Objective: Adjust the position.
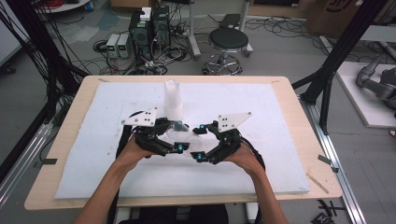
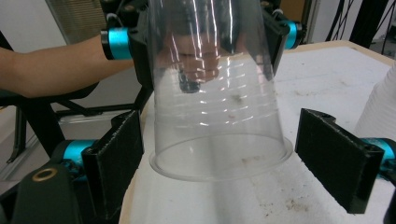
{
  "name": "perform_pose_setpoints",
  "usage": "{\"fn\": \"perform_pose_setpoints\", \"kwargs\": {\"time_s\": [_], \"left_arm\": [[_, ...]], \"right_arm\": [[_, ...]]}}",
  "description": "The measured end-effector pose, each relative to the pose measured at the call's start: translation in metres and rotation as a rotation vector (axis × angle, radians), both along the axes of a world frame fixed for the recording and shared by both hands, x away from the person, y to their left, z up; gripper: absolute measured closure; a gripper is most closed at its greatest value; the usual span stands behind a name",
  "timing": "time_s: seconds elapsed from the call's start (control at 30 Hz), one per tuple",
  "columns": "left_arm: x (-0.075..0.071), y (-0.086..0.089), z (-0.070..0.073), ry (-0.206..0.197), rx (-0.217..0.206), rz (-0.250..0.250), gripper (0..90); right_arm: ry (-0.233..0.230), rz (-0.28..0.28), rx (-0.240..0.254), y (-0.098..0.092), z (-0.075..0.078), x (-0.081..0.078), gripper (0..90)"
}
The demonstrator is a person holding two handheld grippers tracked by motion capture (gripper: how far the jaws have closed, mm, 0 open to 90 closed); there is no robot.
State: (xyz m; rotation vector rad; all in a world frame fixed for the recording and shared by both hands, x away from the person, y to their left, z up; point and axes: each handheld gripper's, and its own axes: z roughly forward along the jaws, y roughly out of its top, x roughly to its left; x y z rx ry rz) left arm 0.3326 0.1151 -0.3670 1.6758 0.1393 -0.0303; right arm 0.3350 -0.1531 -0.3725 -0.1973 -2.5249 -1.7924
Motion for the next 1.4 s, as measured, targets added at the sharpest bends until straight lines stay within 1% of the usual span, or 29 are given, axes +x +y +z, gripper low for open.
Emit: {"fn": "perform_pose_setpoints", "kwargs": {"time_s": [0.03, 0.1, 0.17, 0.37, 0.43, 0.5, 0.57, 0.6, 0.63, 0.73, 0.93, 0.97, 1.27, 1.4], "left_arm": [[0.0, 0.0, 0.0, -0.002, -0.004, 0.001, 35.7], [0.0, -0.001, 0.001, 0.0, -0.007, -0.002, 35.7], [0.001, -0.002, 0.0, 0.001, -0.005, -0.003, 35.8], [0.001, -0.005, 0.0, -0.001, 0.0, -0.012, 35.8], [0.0, -0.006, 0.0, 0.002, -0.003, -0.01, 35.8], [0.001, -0.006, 0.0, 0.001, -0.003, -0.008, 35.8], [0.001, -0.006, 0.0, 0.002, -0.005, -0.012, 35.9], [0.001, -0.006, -0.001, 0.002, -0.006, -0.014, 35.9], [0.001, -0.006, 0.0, 0.0, -0.002, -0.015, 36.0], [0.001, -0.006, -0.001, 0.0, 0.004, -0.016, 36.0], [0.002, -0.006, -0.001, -0.001, 0.011, -0.015, 36.2], [0.001, -0.006, -0.002, -0.006, 0.013, -0.019, 36.2], [0.001, -0.006, -0.002, -0.004, 0.012, -0.014, 34.6], [0.001, -0.005, -0.002, -0.003, 0.011, -0.012, 31.4]], "right_arm": [[0.006, 0.003, -0.003, 0.001, 0.0, 0.0, 15.2], [0.001, 0.006, -0.006, 0.003, -0.001, 0.0, 15.2], [-0.008, 0.012, -0.009, 0.007, -0.002, 0.0, 15.3], [-0.006, 0.014, -0.015, 0.012, -0.003, -0.001, 15.3], [-0.021, 0.015, -0.019, 0.013, -0.003, -0.001, 15.4], [-0.02, 0.014, -0.021, 0.013, -0.003, -0.001, 15.4], [-0.021, 0.01, -0.027, 0.013, -0.003, -0.002, 19.6], [-0.021, 0.01, -0.027, 0.013, -0.003, -0.002, 19.6], [-0.027, 0.009, -0.026, 0.013, -0.003, -0.001, 20.6], [-0.018, 0.008, -0.031, 0.013, -0.003, -0.001, 21.2], [-0.031, -0.003, -0.039, 0.013, -0.003, 0.0, 23.5], [-0.027, -0.006, -0.041, 0.012, -0.003, -0.001, 25.9], [-0.033, -0.009, -0.046, 0.013, -0.003, 0.0, 26.8], [-0.025, -0.015, -0.048, 0.013, -0.004, 0.001, 26.8]]}}
